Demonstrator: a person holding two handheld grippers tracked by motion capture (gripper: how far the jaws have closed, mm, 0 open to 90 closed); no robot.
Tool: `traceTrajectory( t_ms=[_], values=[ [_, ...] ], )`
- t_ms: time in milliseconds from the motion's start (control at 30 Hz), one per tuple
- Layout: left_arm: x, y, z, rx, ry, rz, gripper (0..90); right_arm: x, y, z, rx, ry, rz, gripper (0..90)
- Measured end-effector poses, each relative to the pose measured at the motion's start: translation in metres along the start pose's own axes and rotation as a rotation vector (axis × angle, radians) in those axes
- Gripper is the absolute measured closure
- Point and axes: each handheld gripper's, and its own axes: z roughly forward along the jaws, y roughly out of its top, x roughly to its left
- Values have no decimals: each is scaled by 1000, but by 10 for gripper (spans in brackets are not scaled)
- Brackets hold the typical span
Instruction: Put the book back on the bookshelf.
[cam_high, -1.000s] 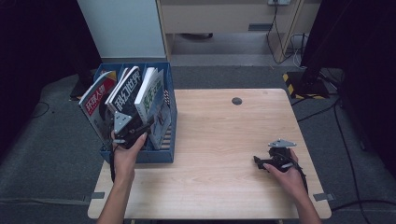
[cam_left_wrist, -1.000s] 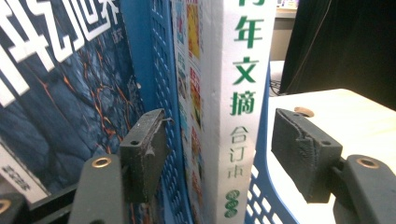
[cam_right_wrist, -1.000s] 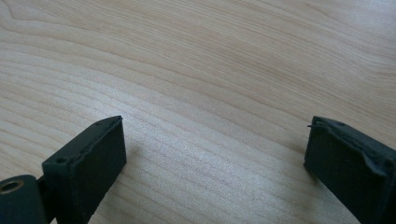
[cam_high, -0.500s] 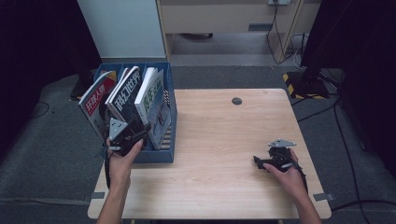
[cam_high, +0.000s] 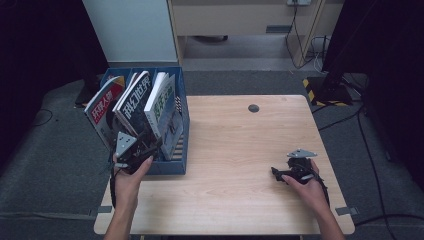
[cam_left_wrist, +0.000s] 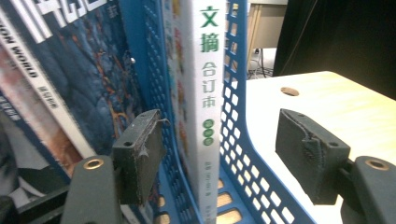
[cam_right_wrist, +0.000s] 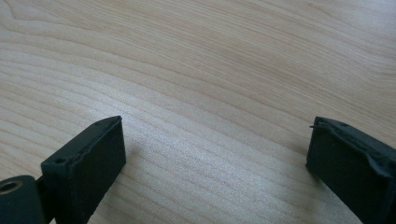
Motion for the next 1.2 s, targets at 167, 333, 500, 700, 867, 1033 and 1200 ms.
traceTrajectory(
  t_ms=[167,333,500,700,867,1033,1200],
  values=[
    [-7,1,1,4,-15,15,313,0,0,0,-1,-1,0,48],
    [-14,1,2,9,-32,23,314,0,0,0,-1,0,-3,48],
    [-19,1,5,15,-54,27,313,0,0,0,-4,0,-8,48],
    [-25,0,9,27,-79,46,306,0,0,0,-3,0,-8,48],
    [-32,-2,17,74,-138,66,288,0,0,0,-3,0,-8,48],
    [-40,-4,24,106,-168,80,272,0,0,0,-1,1,-6,48],
    [-47,-5,28,127,-190,94,259,0,0,0,-1,1,-6,48]
  ],
)
